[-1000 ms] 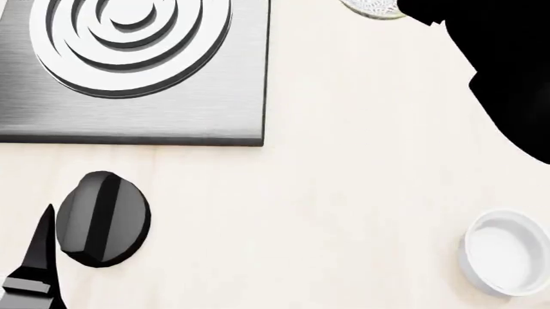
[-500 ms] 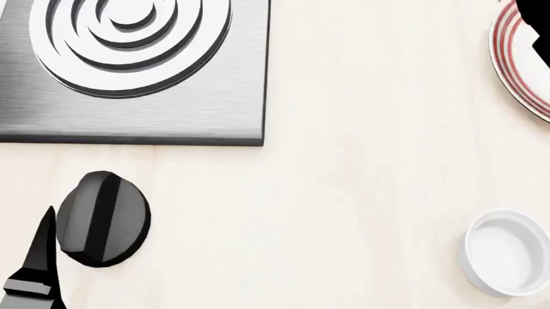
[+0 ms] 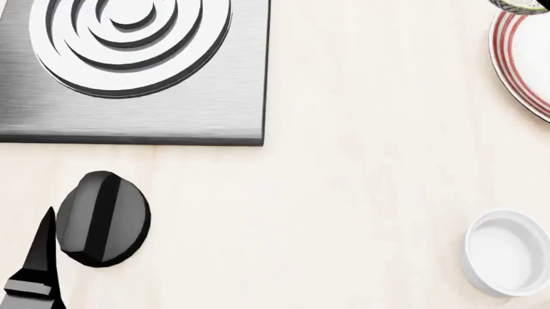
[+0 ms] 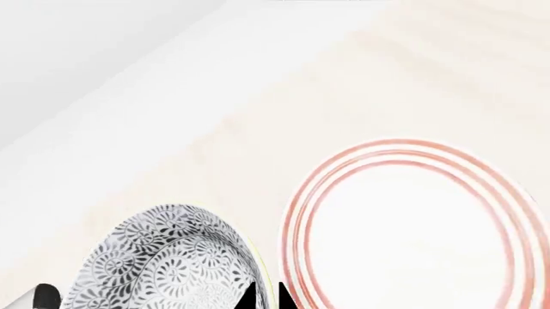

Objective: Pick the akita bowl next to the ramekin and place it on the plate.

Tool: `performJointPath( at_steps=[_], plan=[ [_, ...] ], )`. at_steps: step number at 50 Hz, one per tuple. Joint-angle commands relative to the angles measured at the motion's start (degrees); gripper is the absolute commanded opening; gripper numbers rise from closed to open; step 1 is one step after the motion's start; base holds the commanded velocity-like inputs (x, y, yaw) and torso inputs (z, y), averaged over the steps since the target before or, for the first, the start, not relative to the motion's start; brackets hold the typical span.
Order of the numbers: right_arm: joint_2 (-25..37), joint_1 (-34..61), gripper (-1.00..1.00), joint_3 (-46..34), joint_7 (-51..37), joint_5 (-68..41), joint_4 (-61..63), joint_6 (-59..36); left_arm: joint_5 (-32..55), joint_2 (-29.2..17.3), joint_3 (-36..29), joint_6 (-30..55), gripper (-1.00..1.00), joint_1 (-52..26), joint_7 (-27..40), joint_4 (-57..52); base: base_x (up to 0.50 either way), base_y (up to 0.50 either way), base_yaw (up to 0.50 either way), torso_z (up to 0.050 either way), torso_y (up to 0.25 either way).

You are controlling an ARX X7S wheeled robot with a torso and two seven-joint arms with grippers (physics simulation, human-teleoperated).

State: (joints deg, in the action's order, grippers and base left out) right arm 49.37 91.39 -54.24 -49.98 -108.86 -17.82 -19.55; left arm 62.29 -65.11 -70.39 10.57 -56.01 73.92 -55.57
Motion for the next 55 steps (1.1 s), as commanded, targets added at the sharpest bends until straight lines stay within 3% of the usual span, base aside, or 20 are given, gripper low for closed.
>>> performJointPath(
  at_steps=[1,25,55],
  plan=[
    [-0.03,-1.52,-1.00,1.42,2.28,3.04,-1.83,1.32,-0.46,1.14,1.64,-0.27,1.00,0.24,-1.63,0.12,0.00,0.00,0.00,0.000,0.000],
    [1.12,-4.59,-1.00,0.78,3.26,6.01,-5.11,4.09,-0.37,1.03,1.66,-0.33,1.00,0.35,-1.74,0.30,0.00,0.00,0.00,0.000,0.001],
    [-3.46,-1.45,-1.00,-0.27,7.56,9.16,-17.89,4.24,-0.62,1.36,1.52,-0.02,1.00,0.60,-1.59,0.46,0.00,0.00,0.00,0.000,0.000]
  ],
)
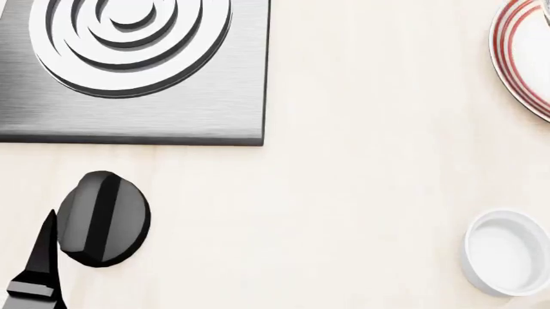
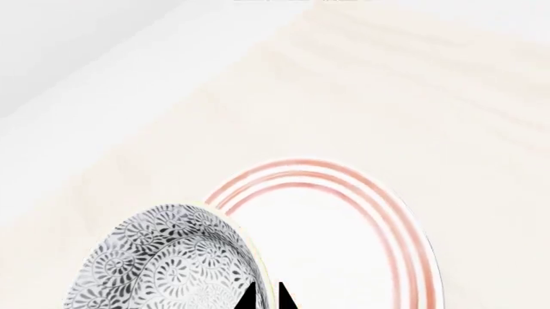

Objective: Pick the akita bowl next to the ramekin and place it on the plate.

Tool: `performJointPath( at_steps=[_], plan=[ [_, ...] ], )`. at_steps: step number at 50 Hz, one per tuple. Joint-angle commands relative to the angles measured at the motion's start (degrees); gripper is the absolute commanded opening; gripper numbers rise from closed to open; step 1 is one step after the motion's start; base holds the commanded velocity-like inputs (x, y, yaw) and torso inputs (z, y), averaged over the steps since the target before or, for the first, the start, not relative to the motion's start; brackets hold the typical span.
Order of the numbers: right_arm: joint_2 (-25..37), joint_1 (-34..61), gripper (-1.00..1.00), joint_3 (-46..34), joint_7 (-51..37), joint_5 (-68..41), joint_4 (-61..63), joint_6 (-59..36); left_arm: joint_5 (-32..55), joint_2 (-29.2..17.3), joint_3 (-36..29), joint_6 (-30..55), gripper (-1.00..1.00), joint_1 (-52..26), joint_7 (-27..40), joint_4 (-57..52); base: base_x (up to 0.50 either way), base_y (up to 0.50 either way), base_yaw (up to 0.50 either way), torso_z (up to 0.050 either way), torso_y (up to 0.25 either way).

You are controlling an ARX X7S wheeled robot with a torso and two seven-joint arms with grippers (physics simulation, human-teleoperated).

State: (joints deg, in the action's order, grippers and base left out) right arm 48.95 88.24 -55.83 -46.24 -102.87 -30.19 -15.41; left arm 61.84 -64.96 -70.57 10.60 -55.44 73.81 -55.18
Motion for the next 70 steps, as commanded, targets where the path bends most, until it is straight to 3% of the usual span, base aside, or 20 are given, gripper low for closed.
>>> performJointPath(
  at_steps=[1,12,27,70],
  plan=[
    [-3.23,1.94,-1.00,1.20,4.07,3.31,-6.06,-0.06,-0.16,1.14,1.73,-0.08,1.00,0.03,-1.50,0.05,0.00,0.00,0.00,0.000,0.000],
    [-2.53,3.00,-1.00,1.19,4.91,4.37,-7.24,0.05,-0.21,0.82,1.83,-0.57,1.00,0.32,-1.68,0.32,0.00,0.00,0.00,0.000,0.001],
    [-6.58,4.96,-1.00,0.09,7.78,6.79,-14.44,0.83,-0.29,1.01,1.78,-0.16,1.00,0.24,-1.74,0.39,0.00,0.00,0.00,0.001,0.001],
    [-10.63,2.89,-1.00,-0.82,10.48,9.12,-20.35,3.26,-0.11,0.72,2.00,-0.02,1.00,0.22,-1.76,0.26,0.00,0.00,0.00,0.000,0.000]
  ],
)
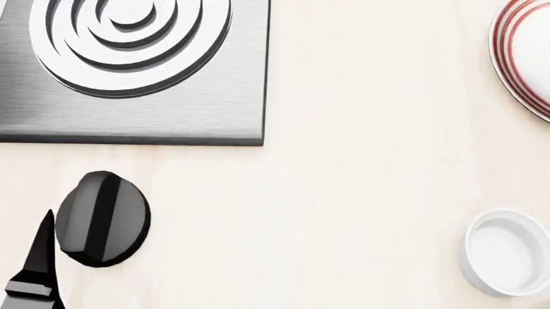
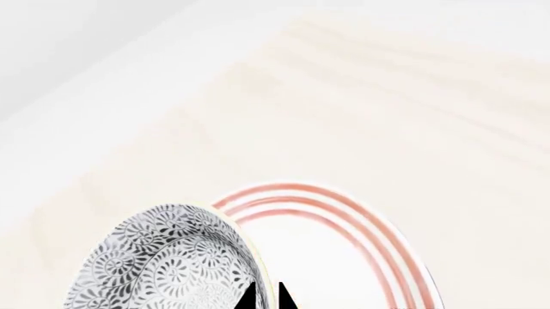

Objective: Pick the akita bowl next to the ramekin and place it on the plate.

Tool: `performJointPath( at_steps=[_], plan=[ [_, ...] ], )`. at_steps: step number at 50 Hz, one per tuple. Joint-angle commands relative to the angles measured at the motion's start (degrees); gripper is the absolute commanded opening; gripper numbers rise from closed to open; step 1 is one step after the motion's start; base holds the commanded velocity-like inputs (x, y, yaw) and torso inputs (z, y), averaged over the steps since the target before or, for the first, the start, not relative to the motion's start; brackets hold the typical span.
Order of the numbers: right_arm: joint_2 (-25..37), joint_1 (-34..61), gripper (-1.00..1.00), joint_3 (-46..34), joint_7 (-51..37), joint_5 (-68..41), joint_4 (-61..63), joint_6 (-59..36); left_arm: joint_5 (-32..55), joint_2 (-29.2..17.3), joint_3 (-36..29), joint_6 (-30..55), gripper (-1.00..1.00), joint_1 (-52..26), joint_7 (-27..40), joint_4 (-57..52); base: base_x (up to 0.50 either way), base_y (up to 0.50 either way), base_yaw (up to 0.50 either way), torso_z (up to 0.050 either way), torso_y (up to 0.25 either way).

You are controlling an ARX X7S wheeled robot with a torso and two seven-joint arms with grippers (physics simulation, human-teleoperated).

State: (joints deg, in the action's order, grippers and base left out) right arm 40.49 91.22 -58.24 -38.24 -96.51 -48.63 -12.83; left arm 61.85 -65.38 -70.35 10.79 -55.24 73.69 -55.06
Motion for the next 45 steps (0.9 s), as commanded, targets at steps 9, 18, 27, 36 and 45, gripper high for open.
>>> performJointPath(
  at_steps=[9,18,27,36,45],
  plan=[
    [-2.63,-1.09,-1.00,1.58,2.80,2.80,-2.47,0.95,-0.21,1.15,1.75,-0.20,1.00,0.15,-1.66,0.23,0.00,0.00,0.00,0.000,0.000],
    [-3.10,-1.61,-1.00,1.49,3.26,3.00,-3.04,1.10,-0.46,1.06,1.72,-0.39,1.00,0.43,-1.72,0.34,0.00,0.00,0.00,0.000,0.000],
    [-3.80,-1.80,-1.00,1.28,3.93,3.40,-4.24,1.24,-0.72,1.06,1.65,-0.54,1.00,0.71,-1.79,0.45,0.00,0.00,0.00,0.000,0.001],
    [-4.39,-2.42,-1.00,1.21,4.60,3.64,-5.58,1.68,-0.69,1.09,1.66,-0.47,1.00,0.74,-1.77,0.39,0.00,0.00,0.00,0.000,0.000],
    [-4.88,-2.27,-1.00,1.03,5.16,4.03,-6.83,1.68,-0.78,1.12,1.61,-0.39,1.00,0.87,-1.70,0.28,0.00,0.00,0.00,0.000,0.001]
  ],
)
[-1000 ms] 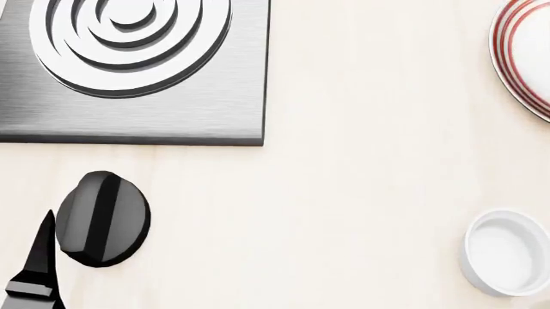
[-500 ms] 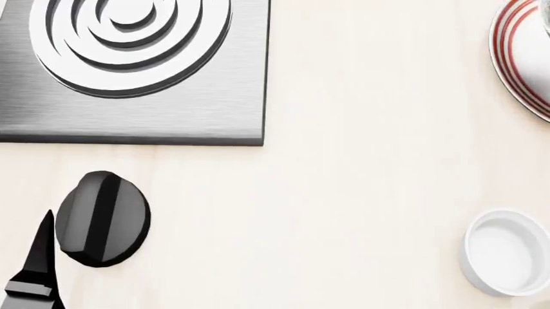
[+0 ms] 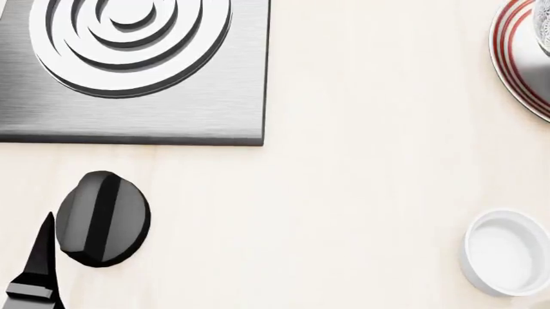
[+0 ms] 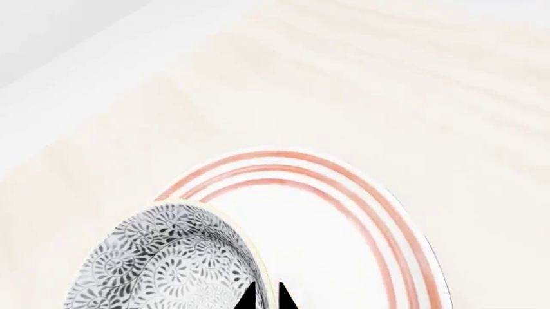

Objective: Pick the akita bowl next to the ramekin and place it on the plate.

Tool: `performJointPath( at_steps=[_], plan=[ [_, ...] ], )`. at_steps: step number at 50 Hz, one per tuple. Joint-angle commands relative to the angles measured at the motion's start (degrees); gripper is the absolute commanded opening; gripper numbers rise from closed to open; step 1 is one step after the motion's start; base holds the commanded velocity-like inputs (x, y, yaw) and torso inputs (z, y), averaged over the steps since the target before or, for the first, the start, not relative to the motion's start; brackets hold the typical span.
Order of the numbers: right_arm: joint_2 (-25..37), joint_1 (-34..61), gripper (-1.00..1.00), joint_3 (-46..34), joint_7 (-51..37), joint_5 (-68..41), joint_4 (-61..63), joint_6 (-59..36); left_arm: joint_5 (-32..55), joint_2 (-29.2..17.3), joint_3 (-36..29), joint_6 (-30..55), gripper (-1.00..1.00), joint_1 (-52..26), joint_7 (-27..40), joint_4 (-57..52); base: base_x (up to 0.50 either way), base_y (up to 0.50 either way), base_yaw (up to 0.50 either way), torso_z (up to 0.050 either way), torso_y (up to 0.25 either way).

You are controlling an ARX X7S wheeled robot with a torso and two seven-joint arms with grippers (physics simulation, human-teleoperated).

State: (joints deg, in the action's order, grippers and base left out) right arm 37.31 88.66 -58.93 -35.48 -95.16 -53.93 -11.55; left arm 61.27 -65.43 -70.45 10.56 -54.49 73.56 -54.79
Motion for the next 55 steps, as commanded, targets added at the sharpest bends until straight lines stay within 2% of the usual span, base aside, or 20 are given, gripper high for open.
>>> performJointPath(
  at_steps=[1,55],
  plan=[
    [-1.74,0.29,-1.00,1.71,2.42,2.72,-1.62,0.43,-0.17,1.13,1.75,-0.24,1.00,0.12,-1.58,0.02,0.00,0.00,0.00,0.000,0.000],
    [-3.45,-1.76,-1.00,0.59,2.90,4.90,-5.10,1.16,-0.24,0.92,2.02,-0.54,1.00,0.47,-1.75,0.31,0.00,0.00,0.00,0.000,0.000]
  ],
)
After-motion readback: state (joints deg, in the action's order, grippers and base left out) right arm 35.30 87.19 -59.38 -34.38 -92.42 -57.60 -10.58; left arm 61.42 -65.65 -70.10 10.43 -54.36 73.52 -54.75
